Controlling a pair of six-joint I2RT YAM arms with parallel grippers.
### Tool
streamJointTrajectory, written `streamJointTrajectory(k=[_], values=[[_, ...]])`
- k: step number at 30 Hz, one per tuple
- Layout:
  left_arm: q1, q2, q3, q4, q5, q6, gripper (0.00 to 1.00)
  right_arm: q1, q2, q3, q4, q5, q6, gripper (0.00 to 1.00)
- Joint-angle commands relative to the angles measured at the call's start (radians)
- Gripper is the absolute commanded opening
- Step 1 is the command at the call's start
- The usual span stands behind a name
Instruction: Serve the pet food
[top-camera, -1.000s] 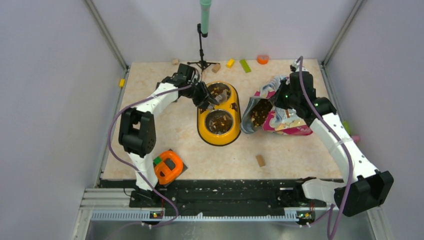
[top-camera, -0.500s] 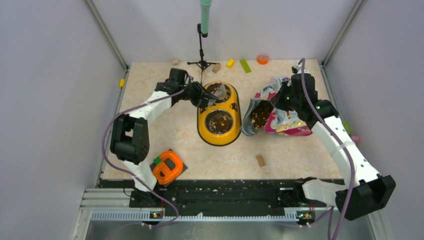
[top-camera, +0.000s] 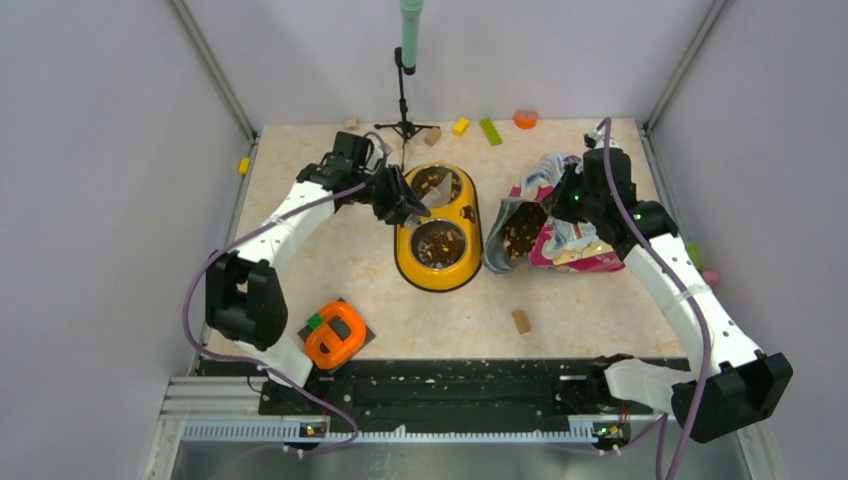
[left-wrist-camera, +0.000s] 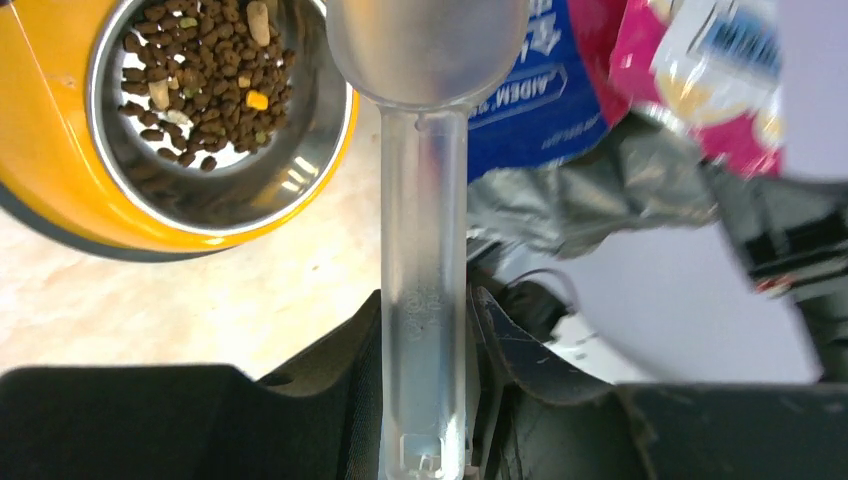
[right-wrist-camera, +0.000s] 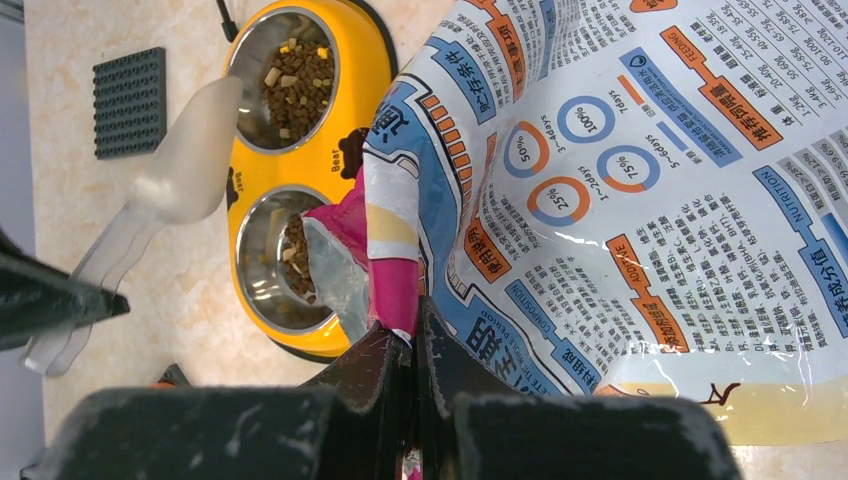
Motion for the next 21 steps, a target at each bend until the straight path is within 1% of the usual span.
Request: streamJointTrajectory(k=[1, 3, 5, 11, 13, 15, 17, 21], values=[[-0.101, -0.138, 0.088, -0.273, -0.113, 0.472, 0.00, 0.005, -0.063, 0.054, 0.095, -0.038, 0.003, 0.00], [-0.159, -0.197, 0.059, -0.323, -0.162, 0.597, 0.00, 0.006, -0.061, 0.061, 0.084, -0.025, -0.005, 0.00], [-0.220, -0.266, 0.012, -0.337, -0.201, 0.678, 0.00, 0.005, -0.055, 0.070, 0.072, -0.020, -0.011, 0.00], [-0.369, -0.407, -0.071, -0.358, -0.249, 0.817, 0.00, 0.006, -0.026, 0.113, 0.045, -0.019, -0.020, 0.00], [-0.409, -0.430, -0.072, -0.364, -0.217, 0.828, 0.00, 0.006, -0.019, 0.122, 0.042, -0.018, -0.025, 0.00], [-0.421, -0.394, -0.012, -0.425, -0.124, 0.850, 0.00, 0.006, -0.009, 0.132, 0.036, -0.019, -0.029, 0.00], [-0.428, -0.341, 0.040, -0.456, -0.097, 0.846, 0.00, 0.005, -0.002, 0.143, 0.032, -0.017, -0.031, 0.00], [-0.439, -0.260, 0.081, -0.394, -0.087, 0.801, 0.00, 0.006, 0.003, 0.152, 0.026, -0.014, -0.032, 0.00]])
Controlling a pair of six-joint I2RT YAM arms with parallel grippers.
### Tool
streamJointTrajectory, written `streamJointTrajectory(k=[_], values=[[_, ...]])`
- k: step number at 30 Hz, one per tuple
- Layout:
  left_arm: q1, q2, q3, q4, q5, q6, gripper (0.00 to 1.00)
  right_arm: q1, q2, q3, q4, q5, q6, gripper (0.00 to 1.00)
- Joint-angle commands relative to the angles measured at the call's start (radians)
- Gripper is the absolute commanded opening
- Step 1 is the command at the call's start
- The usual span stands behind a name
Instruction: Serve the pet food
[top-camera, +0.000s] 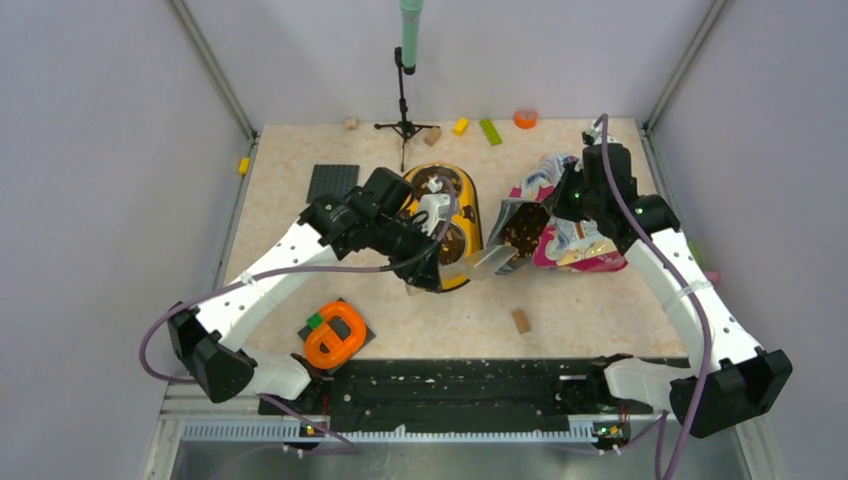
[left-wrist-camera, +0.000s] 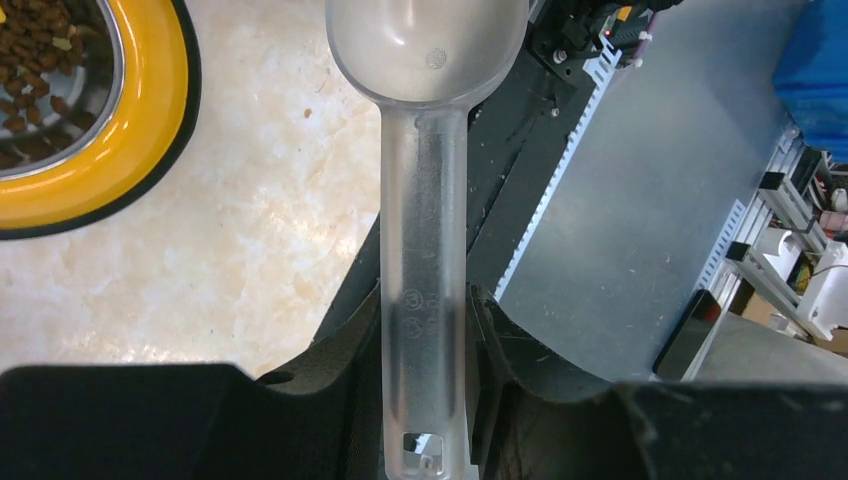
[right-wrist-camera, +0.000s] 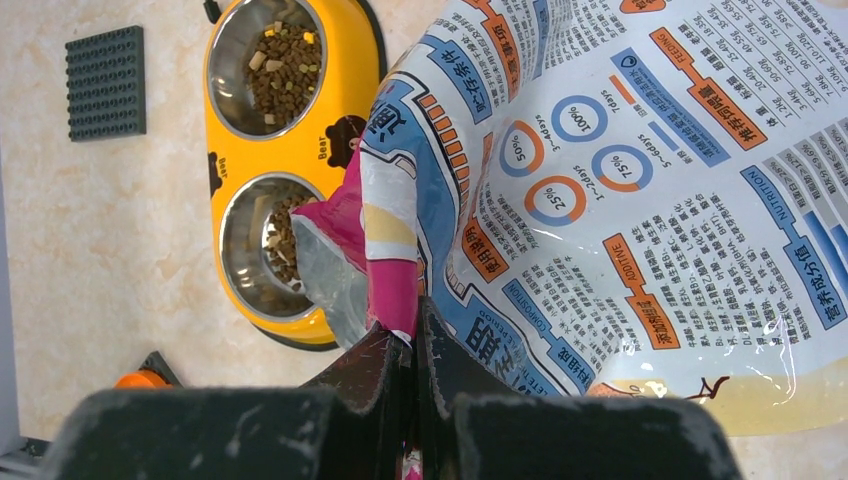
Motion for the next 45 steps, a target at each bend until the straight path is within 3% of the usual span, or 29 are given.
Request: streamJointTrajectory(k=[1, 13, 19, 23, 26, 31, 34, 40, 45], values=[[-0.018, 0.085, 0.074, 0.054, 0.034, -0.005, 0.00, 0.006, -0.019, 0.101, 0.093, -0.016, 0.005, 0.00], [-0.031, 0.377, 0.259, 0.138, -0.159, -0.113, 0.00, 0.005, -0.021, 0.081, 0.102, -0.021, 0.030, 0.00], [-0.045, 0.616, 0.524, -0.075, -0.206, -0.111, 0.00, 0.006, -0.014, 0.076, 0.111, -0.025, 0.029, 0.00], [-0.049, 0.656, 0.568, -0.123, -0.210, -0.166, 0.00, 0.005, -0.005, 0.078, 0.116, -0.027, 0.030, 0.00], [-0.051, 0.661, 0.588, -0.133, -0.192, -0.297, 0.00, 0.005, 0.000, 0.070, 0.126, -0.020, 0.038, 0.00], [-0.070, 0.787, 0.748, -0.283, -0.203, -0.332, 0.00, 0.006, 0.022, 0.051, 0.159, -0.047, 0.054, 0.00], [-0.072, 0.854, 0.764, -0.213, -0.201, -0.368, 0.00, 0.005, 0.030, 0.011, 0.196, -0.048, 0.072, 0.00], [-0.072, 0.994, 0.863, -0.205, -0.330, -0.397, 0.00, 0.005, 0.047, -0.034, 0.244, -0.114, 0.086, 0.00], [-0.077, 1.111, 0.911, -0.033, -0.381, -0.481, 0.00, 0.005, 0.063, -0.044, 0.257, -0.164, 0.080, 0.00]])
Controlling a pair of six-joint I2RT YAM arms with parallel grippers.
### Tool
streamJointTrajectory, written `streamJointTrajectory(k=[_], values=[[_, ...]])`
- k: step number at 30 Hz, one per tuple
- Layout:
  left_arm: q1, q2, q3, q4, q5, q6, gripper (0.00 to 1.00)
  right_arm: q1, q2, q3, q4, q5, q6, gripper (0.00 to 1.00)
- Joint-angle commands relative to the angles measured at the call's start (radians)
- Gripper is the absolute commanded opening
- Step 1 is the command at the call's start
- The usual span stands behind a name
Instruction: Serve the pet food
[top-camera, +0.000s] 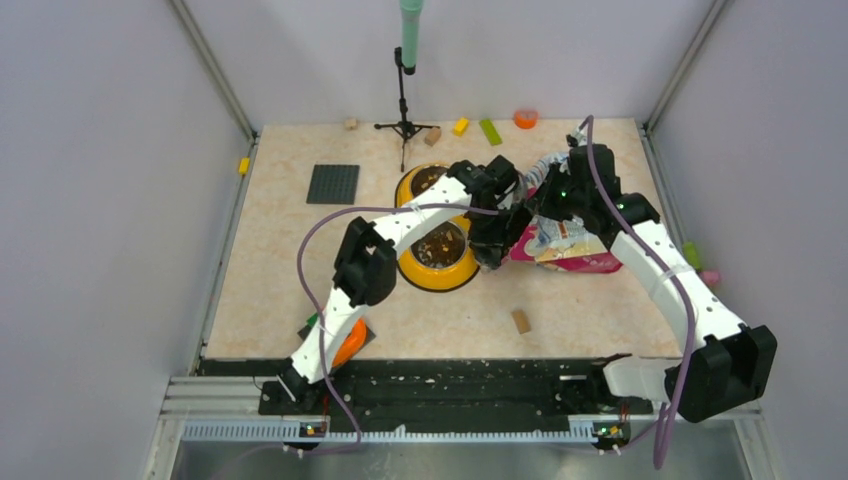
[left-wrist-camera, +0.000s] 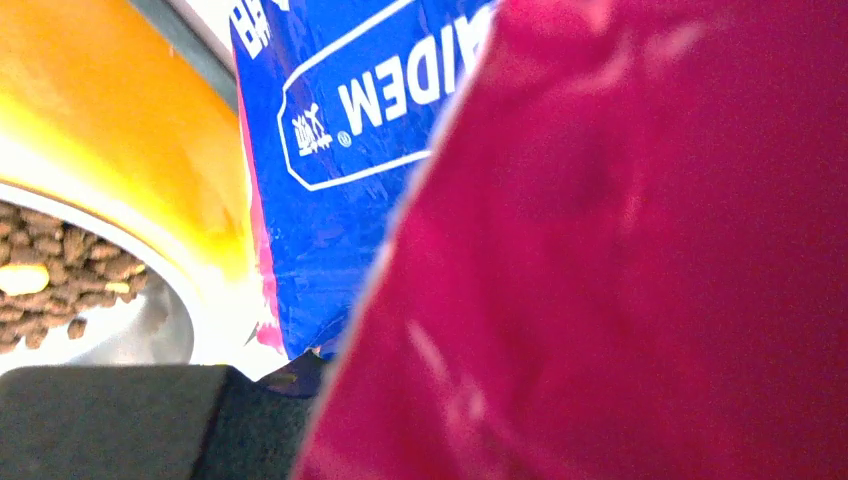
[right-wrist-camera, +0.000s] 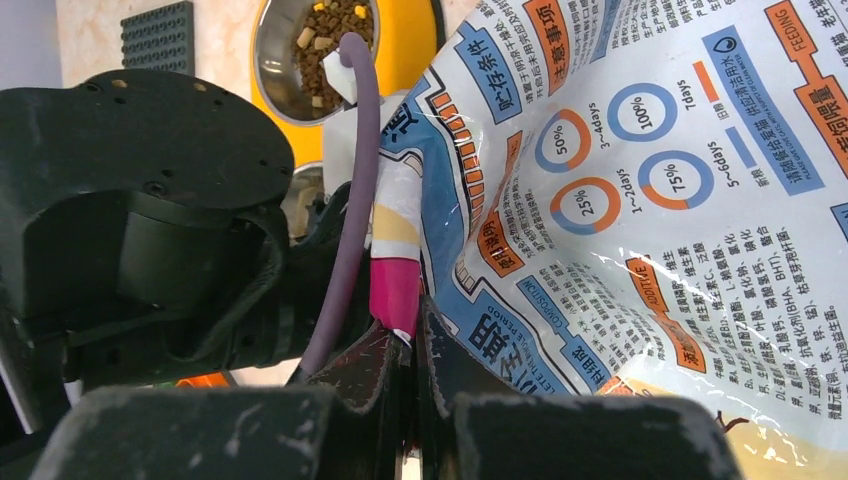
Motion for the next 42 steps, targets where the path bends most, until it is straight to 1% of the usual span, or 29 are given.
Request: streamJointTrajectory(k=[1, 3, 6, 8, 9, 14, 16, 19, 21, 24, 26, 29, 34, 35, 39, 42], values=[[-0.002, 0.104, 0.069, 0.156, -0.129, -0.112, 0.00, 0.004, -0.004, 0.014, 0.135, -0.061, 0.015, 0.00], [-0.002, 0.121, 0.065, 0.195, -0.185, -0.155, 0.00, 0.003, -0.007, 0.019, 0.129, -0.071, 0.007, 0.00], [-0.005, 0.090, 0.012, 0.292, -0.299, -0.164, 0.00, 0.003, -0.009, 0.026, 0.117, -0.076, -0.001, 0.00], [-0.009, 0.038, -0.077, 0.396, -0.368, -0.164, 0.00, 0.003, -0.013, 0.033, 0.109, -0.075, -0.002, 0.00], [-0.010, 0.011, -0.139, 0.471, -0.389, -0.163, 0.00, 0.003, -0.015, 0.035, 0.105, -0.072, -0.003, 0.00], [-0.036, -0.137, -0.360, 0.707, -0.483, -0.108, 0.00, 0.004, -0.031, 0.054, 0.075, -0.039, -0.022, 0.00], [-0.041, -0.205, -0.470, 0.818, -0.491, -0.086, 0.00, 0.003, -0.043, 0.053, 0.070, -0.029, -0.029, 0.00], [-0.055, -0.310, -0.689, 1.076, -0.497, -0.033, 0.00, 0.002, -0.053, 0.049, 0.068, -0.034, -0.029, 0.00], [-0.067, -0.349, -0.766, 1.163, -0.499, 0.015, 0.00, 0.001, -0.057, 0.039, 0.071, -0.036, -0.020, 0.00], [-0.080, -0.371, -0.801, 1.172, -0.469, 0.101, 0.00, -0.002, -0.064, 0.024, 0.081, -0.033, -0.009, 0.00], [-0.081, -0.386, -0.849, 1.250, -0.383, 0.150, 0.00, -0.005, -0.068, 0.020, 0.085, -0.030, -0.006, 0.00], [-0.082, -0.412, -0.904, 1.281, -0.315, 0.178, 0.00, -0.004, -0.067, 0.020, 0.091, -0.028, -0.004, 0.00], [-0.090, -0.478, -0.964, 1.261, -0.298, 0.244, 0.00, -0.004, -0.074, 0.013, 0.100, -0.025, 0.011, 0.00], [-0.090, -0.492, -0.971, 1.253, -0.268, 0.259, 0.00, -0.004, -0.076, 0.011, 0.101, -0.022, 0.014, 0.00], [-0.094, -0.556, -1.005, 1.219, -0.237, 0.314, 0.00, -0.005, -0.085, 0.012, 0.099, -0.011, 0.017, 0.00], [-0.095, -0.608, -1.067, 1.250, -0.225, 0.342, 0.00, -0.004, -0.092, 0.012, 0.096, 0.002, 0.016, 0.00]])
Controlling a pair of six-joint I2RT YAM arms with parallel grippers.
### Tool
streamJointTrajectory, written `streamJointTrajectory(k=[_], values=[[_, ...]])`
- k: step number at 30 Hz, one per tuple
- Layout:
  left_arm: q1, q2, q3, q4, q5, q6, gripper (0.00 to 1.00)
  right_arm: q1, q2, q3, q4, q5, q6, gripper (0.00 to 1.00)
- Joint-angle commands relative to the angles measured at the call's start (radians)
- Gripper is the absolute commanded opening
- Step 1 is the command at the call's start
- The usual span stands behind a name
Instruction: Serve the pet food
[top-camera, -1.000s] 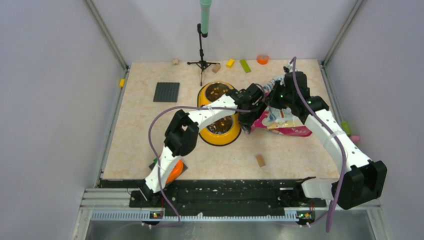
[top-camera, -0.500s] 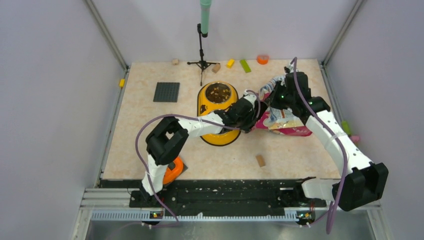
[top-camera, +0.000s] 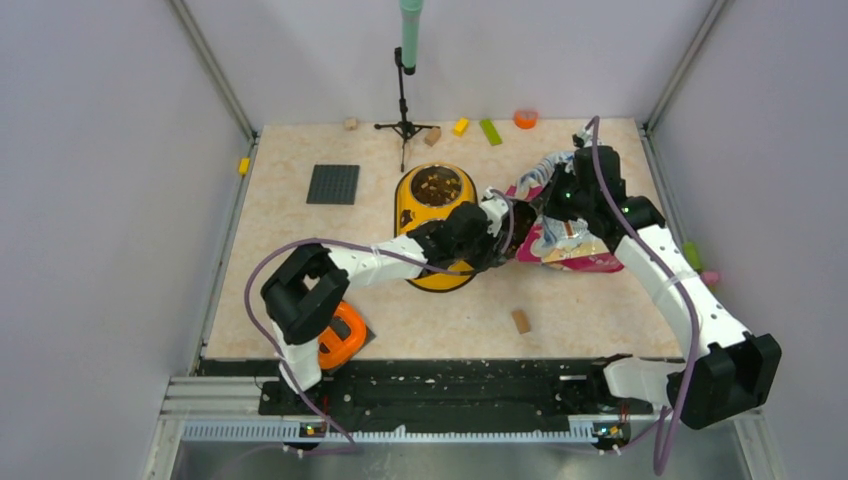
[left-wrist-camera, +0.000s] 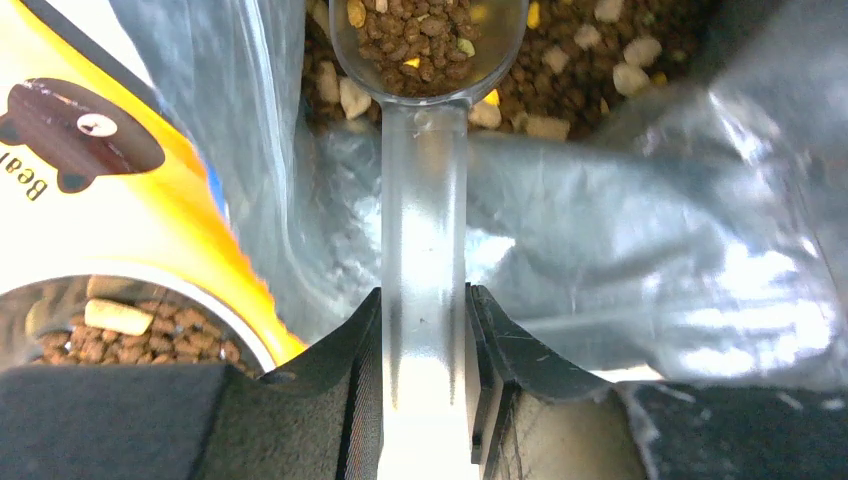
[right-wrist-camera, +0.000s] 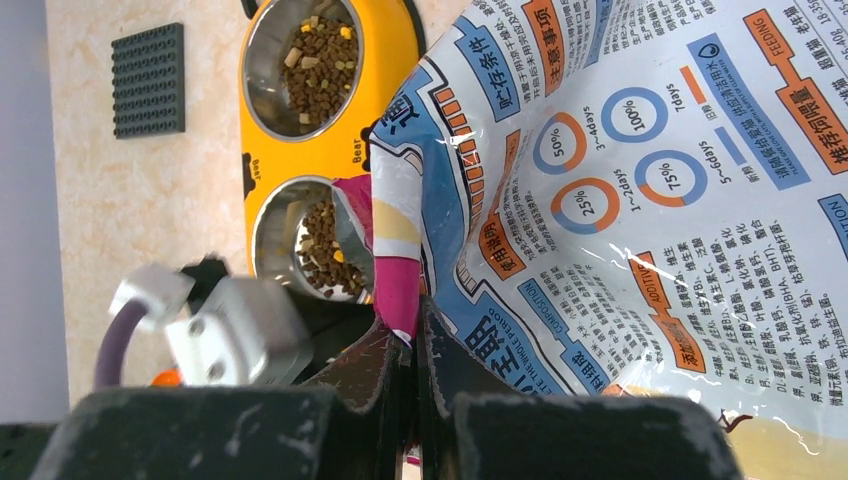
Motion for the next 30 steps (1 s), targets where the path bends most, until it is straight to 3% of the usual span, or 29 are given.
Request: streamJointTrajectory(k=[1, 11, 30], values=[[-0.006, -0.135, -0.078, 0.081, 0.045, 0.084, 0.00, -0.001, -0.072, 0.025, 0.083, -0.021, 0.031, 0.00], [-0.016, -0.268, -0.192, 0.123, 0.055, 0.127, 0.00, -0.001, -0.095, 0.029, 0.070, 0.013, 0.037, 0.00], [-0.021, -0.536, -0.328, -0.059, 0.057, 0.165, 0.00, 0.000, -0.085, 0.050, 0.061, 0.020, 0.035, 0.00]])
